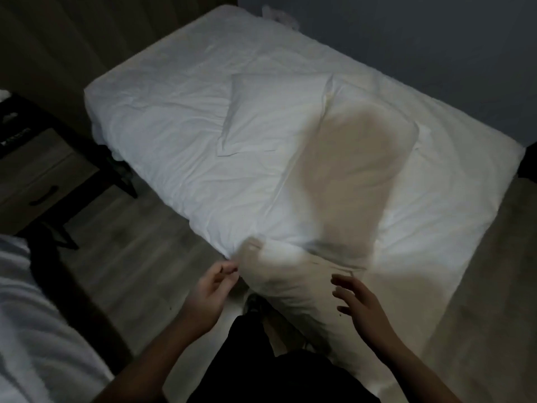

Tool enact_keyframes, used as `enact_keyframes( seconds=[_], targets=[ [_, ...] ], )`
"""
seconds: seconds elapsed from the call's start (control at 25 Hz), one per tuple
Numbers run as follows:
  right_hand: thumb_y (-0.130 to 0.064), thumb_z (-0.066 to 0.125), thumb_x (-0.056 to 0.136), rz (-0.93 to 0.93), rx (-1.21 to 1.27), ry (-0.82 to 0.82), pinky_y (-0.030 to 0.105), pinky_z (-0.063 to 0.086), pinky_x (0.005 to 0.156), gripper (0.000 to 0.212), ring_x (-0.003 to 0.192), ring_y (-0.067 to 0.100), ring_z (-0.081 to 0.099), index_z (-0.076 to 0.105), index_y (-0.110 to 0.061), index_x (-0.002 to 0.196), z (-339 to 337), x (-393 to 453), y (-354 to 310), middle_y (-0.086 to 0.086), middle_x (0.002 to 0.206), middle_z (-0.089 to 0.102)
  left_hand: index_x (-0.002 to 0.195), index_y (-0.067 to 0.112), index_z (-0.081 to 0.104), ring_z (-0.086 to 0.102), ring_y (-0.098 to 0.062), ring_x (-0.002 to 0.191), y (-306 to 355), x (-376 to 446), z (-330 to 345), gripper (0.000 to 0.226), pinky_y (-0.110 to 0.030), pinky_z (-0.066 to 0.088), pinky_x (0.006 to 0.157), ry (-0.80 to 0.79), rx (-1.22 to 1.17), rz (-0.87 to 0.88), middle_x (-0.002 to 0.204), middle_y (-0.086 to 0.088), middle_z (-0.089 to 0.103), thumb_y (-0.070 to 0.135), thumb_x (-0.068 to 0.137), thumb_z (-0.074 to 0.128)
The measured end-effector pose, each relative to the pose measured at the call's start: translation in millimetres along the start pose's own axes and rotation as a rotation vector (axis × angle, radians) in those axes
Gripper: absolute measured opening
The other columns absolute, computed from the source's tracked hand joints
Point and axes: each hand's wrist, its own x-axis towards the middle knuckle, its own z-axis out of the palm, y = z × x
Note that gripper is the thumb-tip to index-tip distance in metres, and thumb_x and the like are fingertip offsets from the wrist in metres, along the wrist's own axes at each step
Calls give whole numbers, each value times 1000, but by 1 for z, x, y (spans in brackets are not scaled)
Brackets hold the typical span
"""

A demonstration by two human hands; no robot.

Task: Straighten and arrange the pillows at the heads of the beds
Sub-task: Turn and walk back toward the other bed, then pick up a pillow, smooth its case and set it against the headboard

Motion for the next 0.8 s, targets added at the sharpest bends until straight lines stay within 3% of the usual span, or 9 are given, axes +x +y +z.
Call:
enact_keyframes(
  seconds=[0.16, 0.28, 0.4, 0.56, 0.72, 0.8],
  targets=[
    [-19, 57, 105, 155, 11, 168, 39, 56, 87, 23, 115, 21, 66, 65, -24, 127, 18, 77, 6, 2, 132, 67, 109, 27, 71, 68, 0, 97, 8, 121, -25, 13, -9, 49, 76, -137, 152, -30, 103, 12, 75, 20, 101, 63],
    [-25, 60, 104, 213, -17, 281, 50, 55, 95, 30, 118, 29, 63, 56, -27, 134, 14, 135, 18, 10, 141, 61, 111, 24, 71, 67, -13, 103, 0, 193, -24, 16, -27, 52, 85, -217, 298, -89, 109, 6, 71, 33, 101, 61],
    [-35, 63, 102, 318, -64, 375, 54, 48, 108, 58, 134, 36, 54, 40, -19, 154, 4, 184, 36, 14, 156, 48, 107, 26, 71, 68, -20, 105, -10, 233, -10, 16, -35, 53, 91, -254, 349, -163, 108, 4, 72, 37, 99, 63],
    [-44, 71, 95, 369, 3, 506, 52, 37, 120, 93, 151, 36, 38, 18, -11, 164, -14, 250, 63, 17, 168, 30, 113, 25, 70, 65, -16, 107, -25, 272, 22, 23, -31, 48, 89, -275, 394, -179, 113, 7, 70, 39, 98, 63],
    [-74, 71, 72, 432, -50, 558, 52, 41, 117, 116, 144, 40, 47, 32, -4, 156, -24, 294, 94, 22, 158, 45, 118, 27, 66, 62, -17, 111, -46, 298, 47, 26, -31, 47, 93, -258, 407, -193, 123, 6, 64, 40, 96, 65],
    [-65, 72, 82, 452, -143, 567, 49, 46, 111, 92, 134, 43, 55, 49, -1, 144, -29, 301, 101, 25, 145, 57, 119, 27, 66, 64, -20, 113, -55, 303, 54, 34, -38, 50, 101, -243, 391, -228, 125, 4, 64, 46, 91, 66]
  ],
)
